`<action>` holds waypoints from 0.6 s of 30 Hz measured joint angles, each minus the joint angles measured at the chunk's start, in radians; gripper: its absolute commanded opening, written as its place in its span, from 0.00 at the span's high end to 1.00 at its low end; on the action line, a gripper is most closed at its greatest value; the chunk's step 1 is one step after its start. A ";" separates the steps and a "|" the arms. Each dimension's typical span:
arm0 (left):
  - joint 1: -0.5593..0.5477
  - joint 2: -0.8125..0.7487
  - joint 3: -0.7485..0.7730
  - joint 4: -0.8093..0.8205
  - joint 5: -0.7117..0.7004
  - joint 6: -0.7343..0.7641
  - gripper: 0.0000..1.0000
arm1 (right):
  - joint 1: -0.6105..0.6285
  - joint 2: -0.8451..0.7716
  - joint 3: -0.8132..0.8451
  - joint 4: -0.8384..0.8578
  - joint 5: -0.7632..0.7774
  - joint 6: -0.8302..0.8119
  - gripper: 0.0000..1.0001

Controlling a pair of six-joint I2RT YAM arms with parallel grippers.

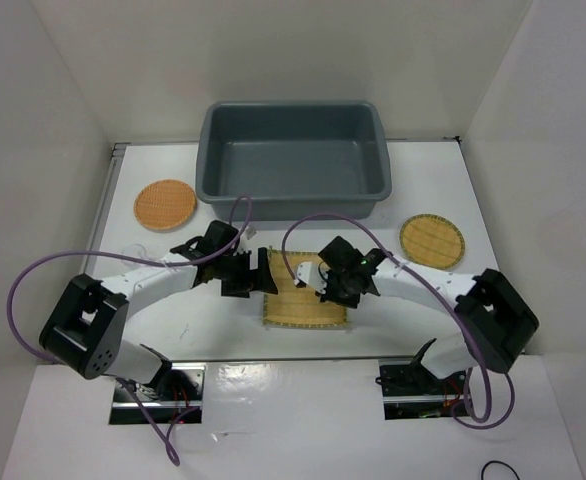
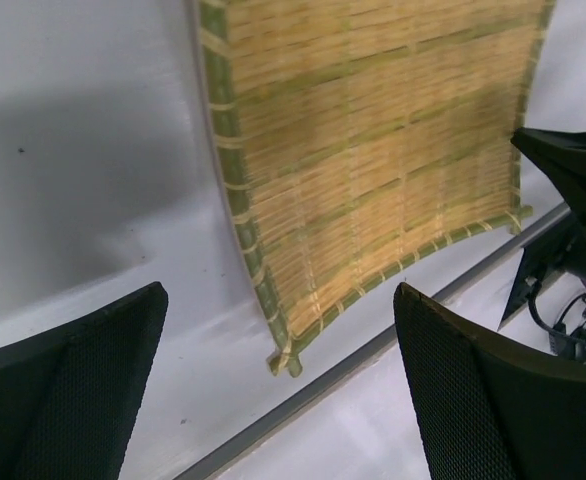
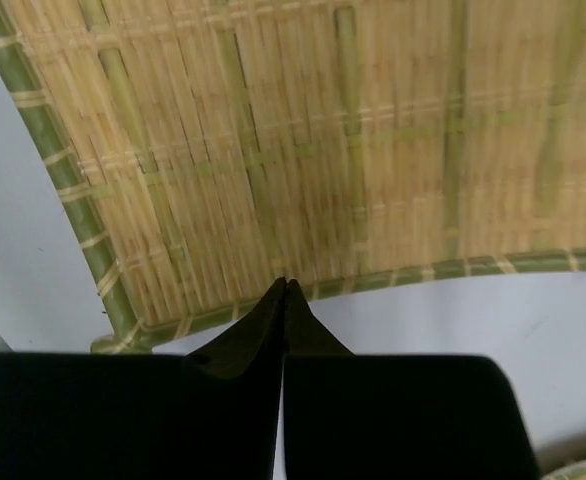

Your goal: Place the mixed dishes into the plastic bin

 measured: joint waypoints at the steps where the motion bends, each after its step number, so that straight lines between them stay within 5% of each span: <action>1: 0.000 0.006 0.000 -0.004 -0.007 -0.005 0.00 | -0.001 0.023 0.002 0.000 -0.003 0.003 1.00; 18: 0.000 0.107 -0.024 0.146 0.019 -0.113 0.00 | -0.035 0.123 0.050 0.029 -0.047 0.020 1.00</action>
